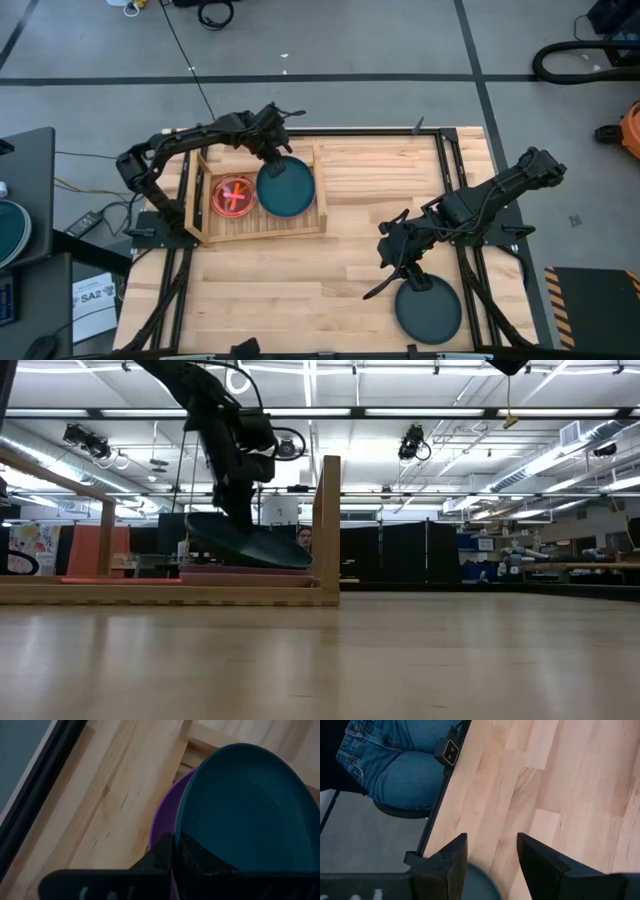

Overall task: Place and stack plates onto a shelf
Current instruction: Stack the green plate on top of the purple plate on the shelf

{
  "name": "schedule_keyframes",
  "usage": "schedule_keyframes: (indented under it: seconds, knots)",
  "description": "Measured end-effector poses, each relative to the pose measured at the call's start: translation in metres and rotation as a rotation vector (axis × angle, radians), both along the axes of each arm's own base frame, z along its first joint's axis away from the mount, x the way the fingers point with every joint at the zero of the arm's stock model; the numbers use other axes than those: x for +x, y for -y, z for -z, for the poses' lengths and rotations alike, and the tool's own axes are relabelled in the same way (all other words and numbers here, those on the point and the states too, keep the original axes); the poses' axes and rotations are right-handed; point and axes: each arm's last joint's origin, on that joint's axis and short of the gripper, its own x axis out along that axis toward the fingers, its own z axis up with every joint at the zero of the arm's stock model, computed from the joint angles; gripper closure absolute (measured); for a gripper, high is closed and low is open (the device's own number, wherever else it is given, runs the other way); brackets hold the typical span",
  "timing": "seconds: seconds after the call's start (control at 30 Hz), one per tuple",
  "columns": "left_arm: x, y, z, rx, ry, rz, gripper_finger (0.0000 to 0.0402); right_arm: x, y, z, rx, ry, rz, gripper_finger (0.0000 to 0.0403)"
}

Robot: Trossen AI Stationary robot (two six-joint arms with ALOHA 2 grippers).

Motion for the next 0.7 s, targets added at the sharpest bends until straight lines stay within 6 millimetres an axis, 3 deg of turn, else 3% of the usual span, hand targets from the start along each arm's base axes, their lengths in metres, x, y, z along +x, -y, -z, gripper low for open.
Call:
schedule_keyframes:
  seconds: [0.7]
  knots:
    - [0.0022,-0.0008,0.0032,-0.003,-0.002,-0.006,0.0366,0.0,0.0,0.0,0.0,0.0,0.0,0.0225]
